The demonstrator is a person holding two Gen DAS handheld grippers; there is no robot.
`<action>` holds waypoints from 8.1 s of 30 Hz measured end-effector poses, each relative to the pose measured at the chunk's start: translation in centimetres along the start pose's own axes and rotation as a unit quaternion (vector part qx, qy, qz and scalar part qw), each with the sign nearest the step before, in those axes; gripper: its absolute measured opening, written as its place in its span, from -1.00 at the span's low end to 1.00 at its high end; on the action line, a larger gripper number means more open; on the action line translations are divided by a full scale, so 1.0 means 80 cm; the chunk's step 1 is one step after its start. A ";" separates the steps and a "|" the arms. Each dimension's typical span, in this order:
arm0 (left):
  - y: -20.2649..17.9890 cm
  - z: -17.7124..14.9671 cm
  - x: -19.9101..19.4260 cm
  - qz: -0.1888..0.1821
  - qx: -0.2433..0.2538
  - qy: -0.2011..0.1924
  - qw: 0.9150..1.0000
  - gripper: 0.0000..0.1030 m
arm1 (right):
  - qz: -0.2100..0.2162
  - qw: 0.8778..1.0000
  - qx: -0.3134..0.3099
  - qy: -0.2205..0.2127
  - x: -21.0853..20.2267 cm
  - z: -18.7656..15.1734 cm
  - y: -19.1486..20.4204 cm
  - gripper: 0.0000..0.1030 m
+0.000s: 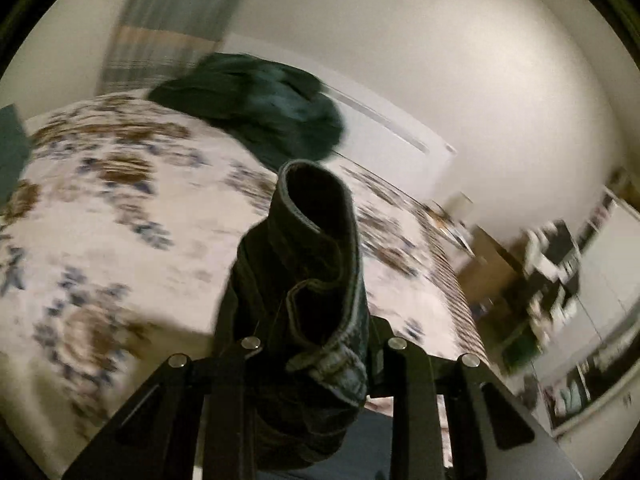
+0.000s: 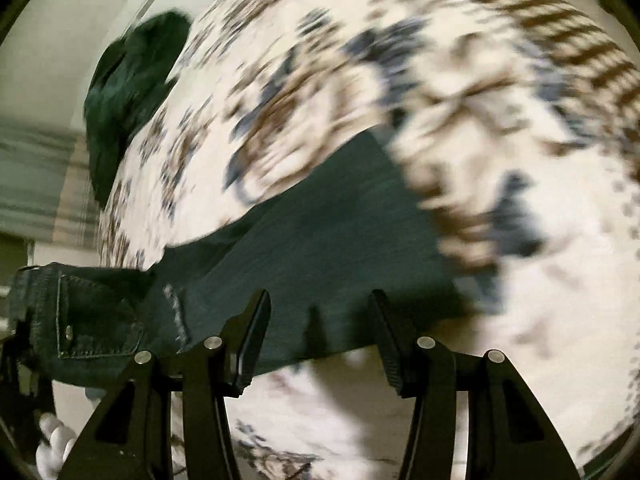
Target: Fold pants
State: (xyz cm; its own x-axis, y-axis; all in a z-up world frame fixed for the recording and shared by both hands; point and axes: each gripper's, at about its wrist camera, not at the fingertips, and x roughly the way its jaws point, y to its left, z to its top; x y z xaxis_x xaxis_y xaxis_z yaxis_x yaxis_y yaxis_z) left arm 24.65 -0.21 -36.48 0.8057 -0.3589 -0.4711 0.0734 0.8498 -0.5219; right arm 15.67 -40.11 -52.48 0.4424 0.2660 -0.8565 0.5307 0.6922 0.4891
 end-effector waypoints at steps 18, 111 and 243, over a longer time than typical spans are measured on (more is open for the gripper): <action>-0.254 -0.265 0.161 -0.012 0.216 0.240 0.946 -0.49 | -0.066 0.993 0.090 -0.043 -0.091 0.057 -0.216 0.03; 0.055 -0.140 0.193 -0.058 -0.049 0.323 0.943 -0.59 | 0.178 0.976 0.129 0.002 0.098 0.033 -0.007 -0.22; -0.199 0.128 -0.451 0.159 0.205 0.049 0.965 1.00 | -0.111 0.890 -0.327 -0.297 -0.702 -0.350 0.423 1.00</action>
State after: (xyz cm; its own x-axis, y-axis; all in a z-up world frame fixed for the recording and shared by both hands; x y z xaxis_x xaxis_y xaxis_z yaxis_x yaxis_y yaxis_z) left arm 0.45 3.14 -3.92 0.7681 -0.0731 -0.6362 0.0740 0.9969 -0.0252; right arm -11.48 -12.85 7.54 0.7863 -0.1925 -0.5871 0.2038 0.9779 -0.0476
